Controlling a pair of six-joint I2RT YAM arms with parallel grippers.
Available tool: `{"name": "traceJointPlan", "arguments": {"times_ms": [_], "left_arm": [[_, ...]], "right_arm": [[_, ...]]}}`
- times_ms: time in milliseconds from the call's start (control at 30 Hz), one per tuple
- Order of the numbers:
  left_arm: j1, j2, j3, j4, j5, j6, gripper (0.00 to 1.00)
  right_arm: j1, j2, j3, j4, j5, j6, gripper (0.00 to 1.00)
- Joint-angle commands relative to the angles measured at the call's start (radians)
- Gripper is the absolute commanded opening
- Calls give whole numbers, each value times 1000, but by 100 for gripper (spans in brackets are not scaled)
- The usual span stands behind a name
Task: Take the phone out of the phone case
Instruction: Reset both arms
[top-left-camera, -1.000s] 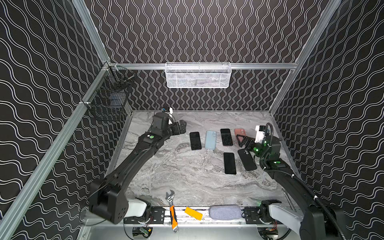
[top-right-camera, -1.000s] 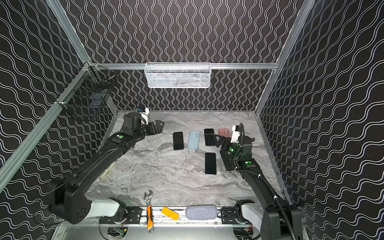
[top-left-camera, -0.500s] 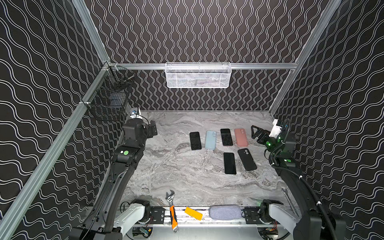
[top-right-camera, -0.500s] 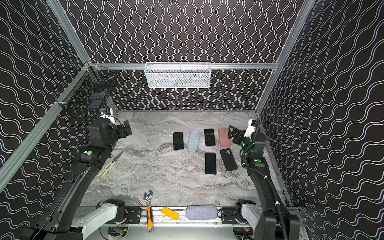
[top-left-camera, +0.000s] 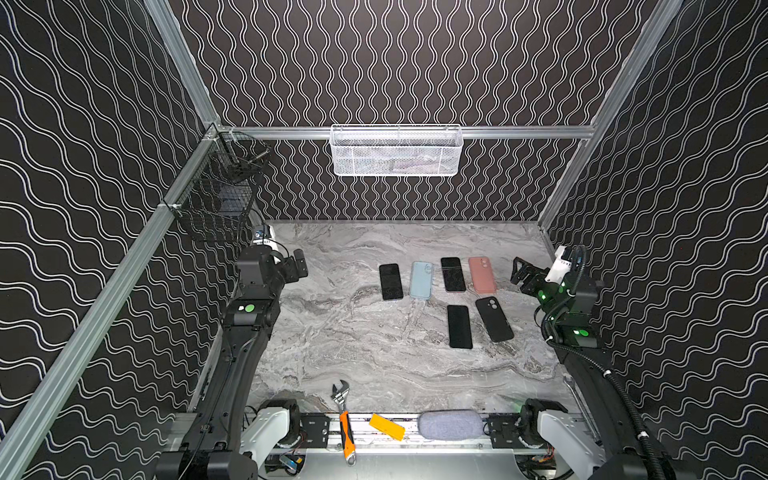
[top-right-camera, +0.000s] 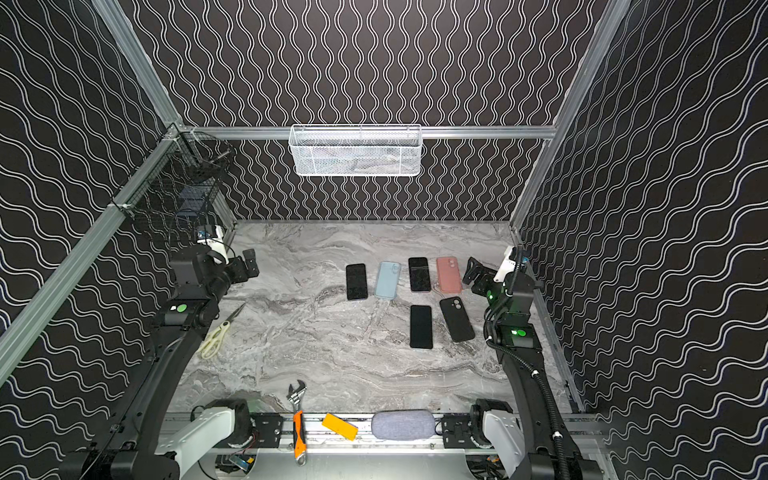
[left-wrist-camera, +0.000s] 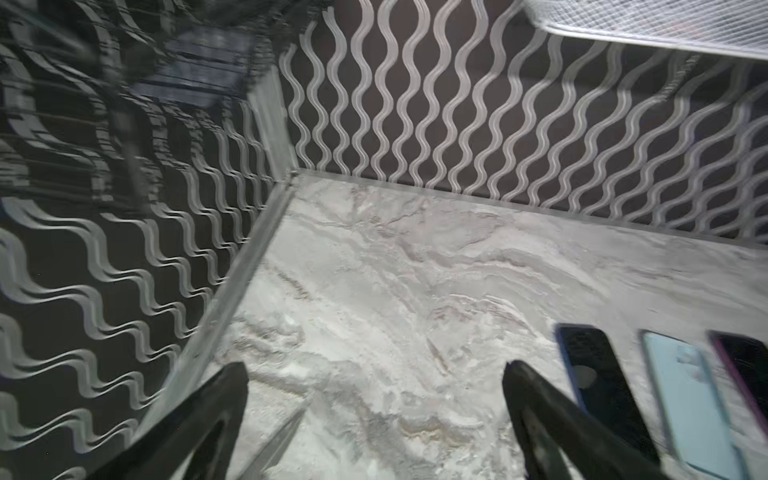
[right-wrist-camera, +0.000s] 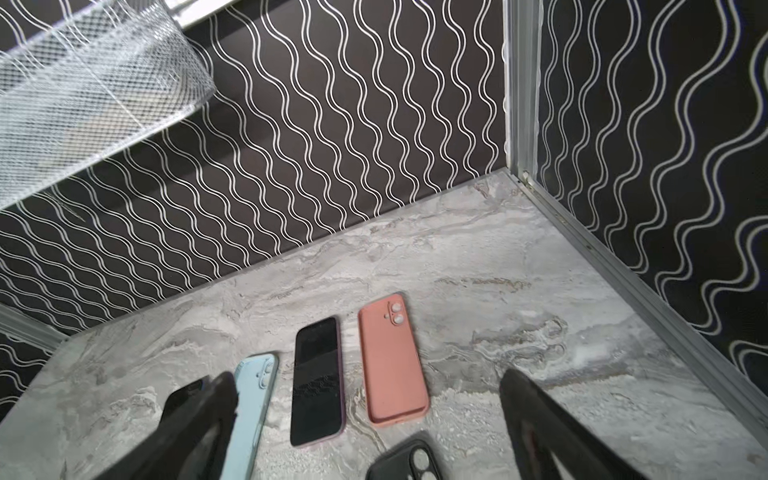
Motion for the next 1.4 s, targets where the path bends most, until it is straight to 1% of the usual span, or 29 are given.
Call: {"name": "traceJointPlan", "arguments": {"times_ms": [0,67,200,300,467,633,733,833,933,1000,1100,1200,1267,1367], "left_arm": [[18,-2,-43,153,86,4,99],[18,-5,-86,218,118,45,99],[18,22,-145,273,56,15,99],[18,29,-219,344,41,-7,99],[17,4,-338,465,13,3,99],[16,25,-364,537,68,36,99],[15,26,-392,600,106,96,99],[13,19,-419,642,115,89,99],[13,26,-439,679,120,104,99],[14,46,-474,735,110,111,99],[13,86,-540,834,134,128,99],[13,123,-594,932,138,135,99],[15,150,-620,987,136,142,99],[15,184,-634,1040,130,141,99]], "right_arm": [[0,-15,-5,-24,38,-44,100],[0,-26,-19,-14,49,-59,99],[0,-34,-76,61,35,-81,100],[0,-31,-121,135,16,-103,100],[0,-24,-138,152,24,-122,100],[0,-1,-158,190,29,-117,99],[0,5,-158,192,31,-128,100],[0,5,-174,213,37,-126,100],[0,5,-236,315,40,-114,100],[0,9,-265,347,89,-91,100],[0,11,-302,396,122,-134,100],[0,22,-327,440,145,-148,100],[0,43,-337,468,144,-151,100],[0,95,-356,543,102,-159,100]]}}
